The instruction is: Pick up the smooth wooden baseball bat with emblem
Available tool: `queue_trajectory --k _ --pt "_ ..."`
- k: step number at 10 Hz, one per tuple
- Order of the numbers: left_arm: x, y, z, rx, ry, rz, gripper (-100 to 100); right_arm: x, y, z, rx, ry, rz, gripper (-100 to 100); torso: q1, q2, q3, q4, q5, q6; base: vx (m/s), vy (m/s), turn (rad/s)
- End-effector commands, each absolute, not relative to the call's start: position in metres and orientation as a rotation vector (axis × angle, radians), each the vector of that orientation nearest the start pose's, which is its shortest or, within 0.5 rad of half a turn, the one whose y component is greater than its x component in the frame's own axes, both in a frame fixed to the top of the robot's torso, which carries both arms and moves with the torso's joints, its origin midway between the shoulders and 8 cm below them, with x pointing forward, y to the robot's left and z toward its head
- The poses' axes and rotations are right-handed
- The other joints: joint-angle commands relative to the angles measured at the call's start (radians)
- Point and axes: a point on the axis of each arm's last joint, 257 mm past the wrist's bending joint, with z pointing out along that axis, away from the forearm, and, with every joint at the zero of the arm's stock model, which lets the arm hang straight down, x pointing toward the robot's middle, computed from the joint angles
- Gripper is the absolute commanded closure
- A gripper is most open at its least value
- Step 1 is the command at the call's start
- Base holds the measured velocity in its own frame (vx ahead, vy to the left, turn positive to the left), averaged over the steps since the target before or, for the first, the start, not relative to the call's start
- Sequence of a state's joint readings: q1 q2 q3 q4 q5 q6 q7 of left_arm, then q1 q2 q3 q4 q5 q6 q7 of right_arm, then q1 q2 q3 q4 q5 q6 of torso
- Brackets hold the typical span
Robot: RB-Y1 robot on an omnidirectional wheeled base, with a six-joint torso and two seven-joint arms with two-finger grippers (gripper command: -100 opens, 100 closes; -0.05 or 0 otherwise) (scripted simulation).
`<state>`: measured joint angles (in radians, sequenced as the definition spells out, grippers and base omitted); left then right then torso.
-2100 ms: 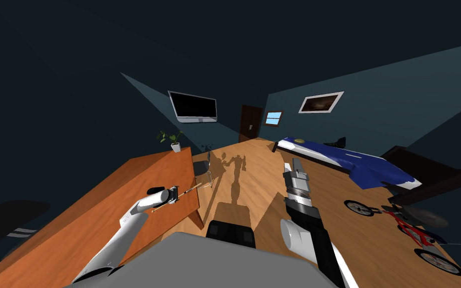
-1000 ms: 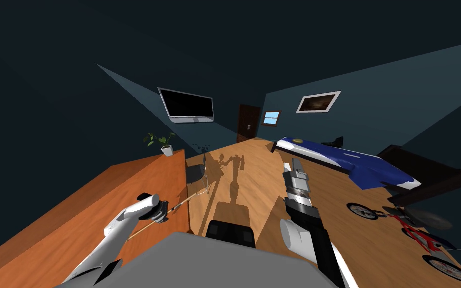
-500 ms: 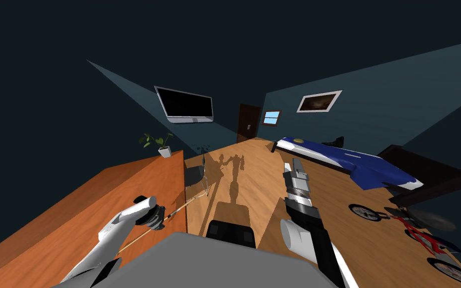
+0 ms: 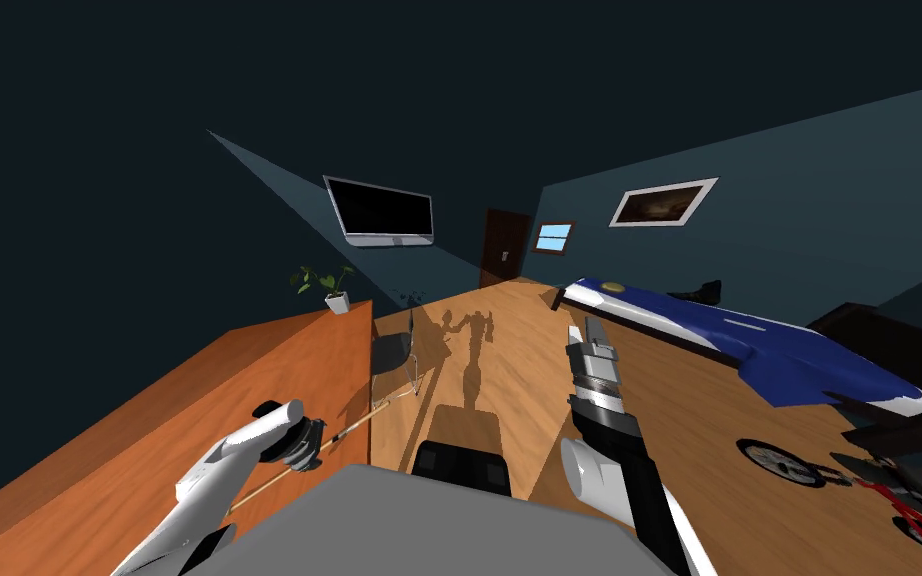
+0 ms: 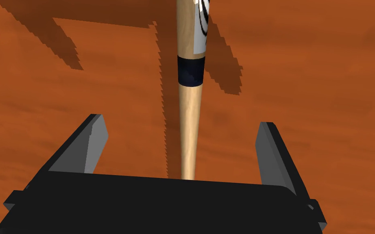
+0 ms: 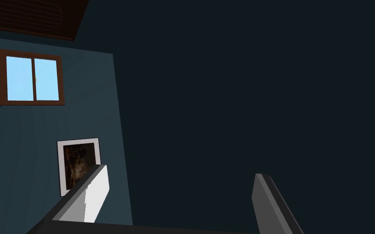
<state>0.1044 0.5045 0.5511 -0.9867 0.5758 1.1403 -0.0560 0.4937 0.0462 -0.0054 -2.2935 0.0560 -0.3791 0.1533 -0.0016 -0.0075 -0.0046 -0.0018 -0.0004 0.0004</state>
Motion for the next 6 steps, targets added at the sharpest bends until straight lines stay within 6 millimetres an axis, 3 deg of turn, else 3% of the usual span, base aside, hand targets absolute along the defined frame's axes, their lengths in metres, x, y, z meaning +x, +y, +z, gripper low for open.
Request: queue_trajectory --k 1,3,6 --pt "0.164 0.553 -0.526 -2.833 1.215 -0.132 -100 0.361 -0.283 0.009 0.676 0.716 1.097 0 0.000 0.000 0.000 0.000 0.000 0.000 0.152 -0.015 0.144" --pt "0.164 0.553 -0.526 -2.809 1.266 -0.131 -100 0.361 -0.283 0.009 0.676 0.716 1.097 0 0.001 -0.001 0.000 0.000 0.000 0.000 0.084 -0.010 0.034" --pt "0.143 0.558 -0.531 -2.805 1.284 -0.136 -100 0.361 -0.283 0.009 0.676 0.716 1.097 0 0.001 0.002 0.001 0.000 0.000 0.000 0.110 -0.017 0.135"
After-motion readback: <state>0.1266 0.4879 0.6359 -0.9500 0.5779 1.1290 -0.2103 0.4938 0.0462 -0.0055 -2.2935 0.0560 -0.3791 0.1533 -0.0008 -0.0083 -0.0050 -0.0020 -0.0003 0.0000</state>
